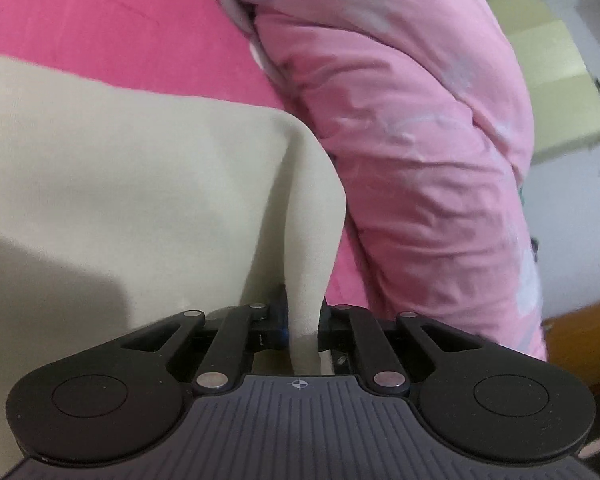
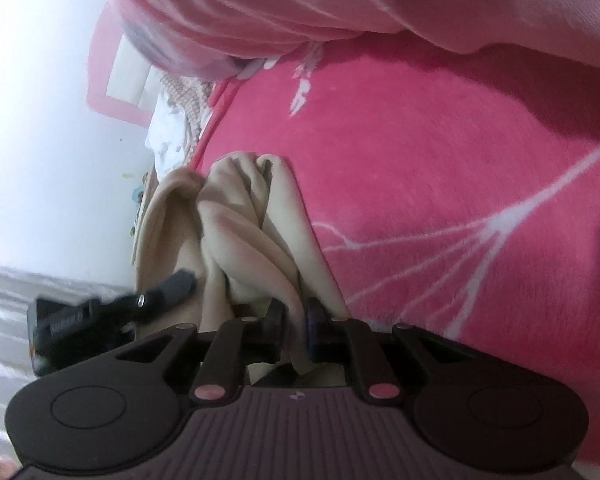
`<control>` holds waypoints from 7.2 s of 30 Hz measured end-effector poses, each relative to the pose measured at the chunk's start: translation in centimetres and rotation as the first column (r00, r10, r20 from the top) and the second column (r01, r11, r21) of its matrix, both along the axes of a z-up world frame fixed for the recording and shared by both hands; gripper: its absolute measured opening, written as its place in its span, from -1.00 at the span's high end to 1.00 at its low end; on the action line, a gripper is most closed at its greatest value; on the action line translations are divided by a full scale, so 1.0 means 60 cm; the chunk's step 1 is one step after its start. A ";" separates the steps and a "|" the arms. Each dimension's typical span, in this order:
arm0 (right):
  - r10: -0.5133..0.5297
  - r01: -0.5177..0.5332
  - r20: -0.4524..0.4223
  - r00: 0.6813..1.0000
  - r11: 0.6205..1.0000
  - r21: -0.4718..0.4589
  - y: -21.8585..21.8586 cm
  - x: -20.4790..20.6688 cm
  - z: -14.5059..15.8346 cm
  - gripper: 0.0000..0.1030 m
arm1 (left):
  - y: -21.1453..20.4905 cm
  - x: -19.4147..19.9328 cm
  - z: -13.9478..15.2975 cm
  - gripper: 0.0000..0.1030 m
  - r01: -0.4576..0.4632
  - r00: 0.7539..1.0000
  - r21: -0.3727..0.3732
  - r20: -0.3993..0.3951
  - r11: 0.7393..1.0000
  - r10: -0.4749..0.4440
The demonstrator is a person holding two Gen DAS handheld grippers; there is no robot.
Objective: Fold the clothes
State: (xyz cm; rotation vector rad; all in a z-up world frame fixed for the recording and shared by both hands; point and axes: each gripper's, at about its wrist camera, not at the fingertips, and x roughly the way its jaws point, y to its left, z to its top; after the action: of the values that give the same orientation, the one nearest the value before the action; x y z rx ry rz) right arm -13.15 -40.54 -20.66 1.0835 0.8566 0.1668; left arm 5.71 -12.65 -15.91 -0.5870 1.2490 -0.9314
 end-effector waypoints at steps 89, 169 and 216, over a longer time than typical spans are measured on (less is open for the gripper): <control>0.482 -0.158 0.116 0.869 0.491 -0.857 0.151 0.216 0.092 0.80 | 0.145 0.008 -0.013 0.62 -0.330 0.772 0.214 0.622 0.919 0.132; 0.190 -0.168 0.049 0.981 0.943 -0.287 0.043 0.184 0.055 -0.60 | 0.099 -0.208 0.054 -0.18 -0.198 0.854 0.421 0.517 0.885 -0.055; 0.360 -0.291 0.186 0.914 0.903 -0.318 0.116 0.141 0.129 0.40 | 0.176 -0.154 0.121 -0.17 -0.188 0.885 0.154 0.455 0.970 0.100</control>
State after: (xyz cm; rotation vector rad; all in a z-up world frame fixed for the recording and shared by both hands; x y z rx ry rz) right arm -4.71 -33.56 -12.93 0.6270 0.8090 0.4365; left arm -3.54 -2.08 -8.65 -0.2828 0.8544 -0.7527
